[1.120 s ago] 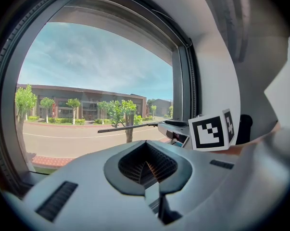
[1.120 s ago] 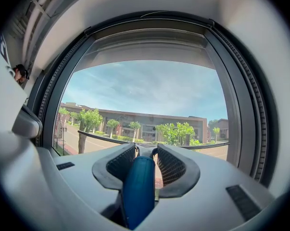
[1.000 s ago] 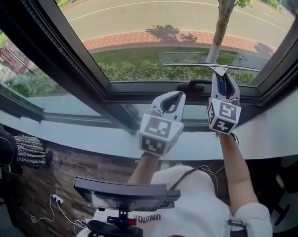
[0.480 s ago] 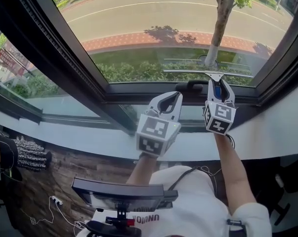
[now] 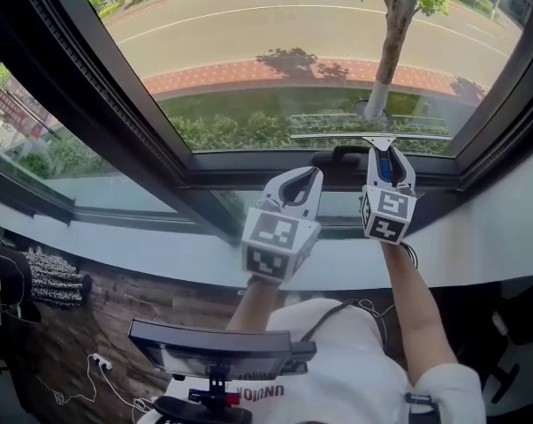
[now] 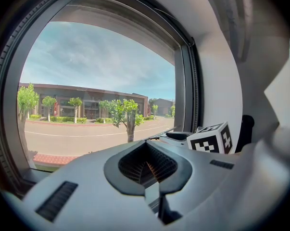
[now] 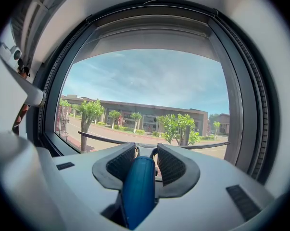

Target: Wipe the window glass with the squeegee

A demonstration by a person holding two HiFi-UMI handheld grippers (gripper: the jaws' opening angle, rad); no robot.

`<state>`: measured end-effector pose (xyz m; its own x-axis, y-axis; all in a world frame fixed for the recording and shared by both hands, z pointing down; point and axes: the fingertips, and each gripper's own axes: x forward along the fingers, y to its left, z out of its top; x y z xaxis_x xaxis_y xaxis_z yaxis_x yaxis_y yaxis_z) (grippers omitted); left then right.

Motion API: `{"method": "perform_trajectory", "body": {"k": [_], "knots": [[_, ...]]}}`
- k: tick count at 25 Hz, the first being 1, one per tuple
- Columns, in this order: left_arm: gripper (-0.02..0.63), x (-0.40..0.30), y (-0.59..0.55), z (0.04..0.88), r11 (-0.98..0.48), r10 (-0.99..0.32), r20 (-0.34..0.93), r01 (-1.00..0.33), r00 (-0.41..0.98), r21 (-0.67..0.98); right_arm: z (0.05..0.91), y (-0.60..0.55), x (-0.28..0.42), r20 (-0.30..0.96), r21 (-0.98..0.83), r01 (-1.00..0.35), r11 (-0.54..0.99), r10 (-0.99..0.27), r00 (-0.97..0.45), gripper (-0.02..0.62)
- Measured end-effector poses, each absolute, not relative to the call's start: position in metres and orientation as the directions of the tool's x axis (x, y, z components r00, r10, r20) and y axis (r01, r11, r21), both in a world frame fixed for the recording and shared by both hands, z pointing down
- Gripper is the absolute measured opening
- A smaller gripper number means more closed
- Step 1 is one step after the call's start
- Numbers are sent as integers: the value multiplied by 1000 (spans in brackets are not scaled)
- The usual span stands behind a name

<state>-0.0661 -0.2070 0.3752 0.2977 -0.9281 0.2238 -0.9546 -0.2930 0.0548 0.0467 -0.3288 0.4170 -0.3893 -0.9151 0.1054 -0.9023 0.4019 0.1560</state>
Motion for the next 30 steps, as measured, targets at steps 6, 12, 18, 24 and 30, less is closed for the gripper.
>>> {"method": "perform_trajectory", "body": {"k": [6, 12, 18, 24, 30], "knots": [[0, -67, -207, 377, -291, -929, 225, -955, 295, 54, 436, -332, 50, 148, 105, -912, 397, -913, -380, 149], [0, -67, -207, 378, -289, -928, 228, -956, 294, 56, 440, -332, 50, 160, 107, -908, 405, -909, -386, 149], [0, -71, -214, 381, -291, -929, 220, -955, 298, 62, 430, -327, 50, 123, 122, -904, 410, -910, -397, 149], [0, -69, -228, 422, -297, -921, 232, -949, 314, 105, 368, -314, 78, -47, 194, -878, 438, -889, -455, 149], [0, -65, -236, 422, -309, -921, 214, -945, 326, 110, 222, -297, 90, -356, 300, -872, 387, -803, -479, 149]]}}
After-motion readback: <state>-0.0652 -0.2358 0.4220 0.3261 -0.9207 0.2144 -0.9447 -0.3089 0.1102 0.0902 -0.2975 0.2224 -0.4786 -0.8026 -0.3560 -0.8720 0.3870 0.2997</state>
